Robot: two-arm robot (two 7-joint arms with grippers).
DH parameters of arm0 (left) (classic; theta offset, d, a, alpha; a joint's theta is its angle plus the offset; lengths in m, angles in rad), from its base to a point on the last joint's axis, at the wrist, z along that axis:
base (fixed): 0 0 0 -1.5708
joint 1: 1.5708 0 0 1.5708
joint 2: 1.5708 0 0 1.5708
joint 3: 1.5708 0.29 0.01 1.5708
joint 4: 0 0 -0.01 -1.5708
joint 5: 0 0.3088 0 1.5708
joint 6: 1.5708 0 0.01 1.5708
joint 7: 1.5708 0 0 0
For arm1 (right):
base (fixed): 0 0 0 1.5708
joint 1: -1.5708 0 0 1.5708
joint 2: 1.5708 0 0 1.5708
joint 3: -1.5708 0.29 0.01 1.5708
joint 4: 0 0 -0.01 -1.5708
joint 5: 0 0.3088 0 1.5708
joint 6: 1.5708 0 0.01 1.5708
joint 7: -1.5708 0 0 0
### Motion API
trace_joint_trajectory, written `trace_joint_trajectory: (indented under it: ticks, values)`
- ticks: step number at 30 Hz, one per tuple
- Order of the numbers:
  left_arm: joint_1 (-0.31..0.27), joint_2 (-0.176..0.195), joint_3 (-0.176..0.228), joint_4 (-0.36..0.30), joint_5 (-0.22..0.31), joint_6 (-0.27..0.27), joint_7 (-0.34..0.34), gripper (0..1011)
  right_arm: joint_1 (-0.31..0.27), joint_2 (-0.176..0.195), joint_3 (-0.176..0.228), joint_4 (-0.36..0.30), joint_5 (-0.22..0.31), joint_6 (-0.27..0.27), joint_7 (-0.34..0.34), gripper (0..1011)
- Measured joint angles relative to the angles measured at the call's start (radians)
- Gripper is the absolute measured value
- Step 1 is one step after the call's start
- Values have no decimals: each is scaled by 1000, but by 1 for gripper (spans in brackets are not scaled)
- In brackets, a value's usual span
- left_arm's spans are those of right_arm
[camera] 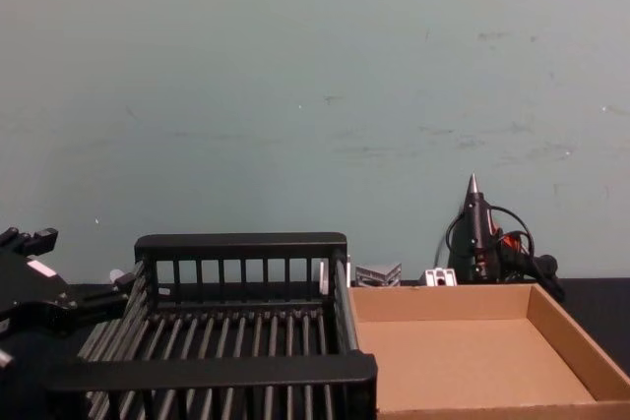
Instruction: Pick up the white tape and place it into the black box , Pick up the silver tape and place it into the brown box.
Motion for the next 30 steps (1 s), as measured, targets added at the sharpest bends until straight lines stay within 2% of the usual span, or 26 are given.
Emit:
trace_joint_trajectory:
  ticks: [14, 30]
  values:
    - [0, 0, 0, 0, 0, 0, 0, 1001, 44, -55, -13, 63, -39, 37, 28, 1002]
    - [0, 0, 0, 0, 0, 0, 0, 1001, 86, -106, -9, 108, -73, 47, 63, 1003]
